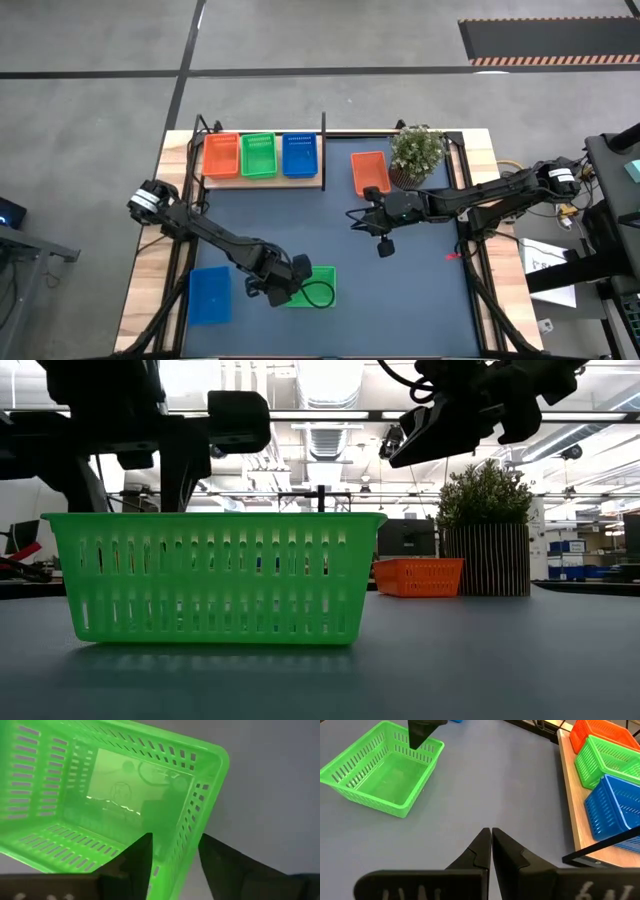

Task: Stack baskets on shelf by color
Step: Stack the green bin on top of the stacked green bins on the shelf

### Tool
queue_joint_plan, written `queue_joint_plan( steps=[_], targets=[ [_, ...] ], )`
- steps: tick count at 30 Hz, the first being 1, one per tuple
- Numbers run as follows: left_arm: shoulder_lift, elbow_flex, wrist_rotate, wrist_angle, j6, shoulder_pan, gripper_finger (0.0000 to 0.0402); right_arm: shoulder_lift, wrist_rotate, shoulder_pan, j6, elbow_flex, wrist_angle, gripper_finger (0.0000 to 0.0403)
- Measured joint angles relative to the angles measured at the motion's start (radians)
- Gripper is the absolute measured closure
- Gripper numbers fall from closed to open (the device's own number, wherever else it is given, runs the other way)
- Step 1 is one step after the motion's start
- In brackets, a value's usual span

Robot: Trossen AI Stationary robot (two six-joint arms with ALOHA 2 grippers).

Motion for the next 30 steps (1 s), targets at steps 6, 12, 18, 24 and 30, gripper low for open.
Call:
queue_joint_plan(
  steps=[6,12,18,24,30],
  targets=[
    [-0.001,0.002,-0.001,-0.001,-0.006,0.001,0.0332,0.000,0.000,0.000,0.000,0.000,0.000,0.0394],
    [-0.001,0.003,-0.010,-0.002,-0.009,0.001,0.0396,0.000,0.000,0.000,0.000,-0.001,0.000,0.0394],
    [-0.025,0.019,-0.135,-0.036,-0.012,-0.004,0.0399,0.000,0.000,0.000,0.000,-0.002,0.000,0.0394],
    [-0.088,0.110,-0.364,-0.217,-0.203,-0.005,0.0400,0.000,0.001,0.000,0.000,-0.007,-0.009,0.0394],
    [-0.182,0.190,-0.548,-0.450,-0.450,0.015,0.0401,-0.010,0.008,0.000,0.029,-0.006,-0.042,0.0394]
  ],
)
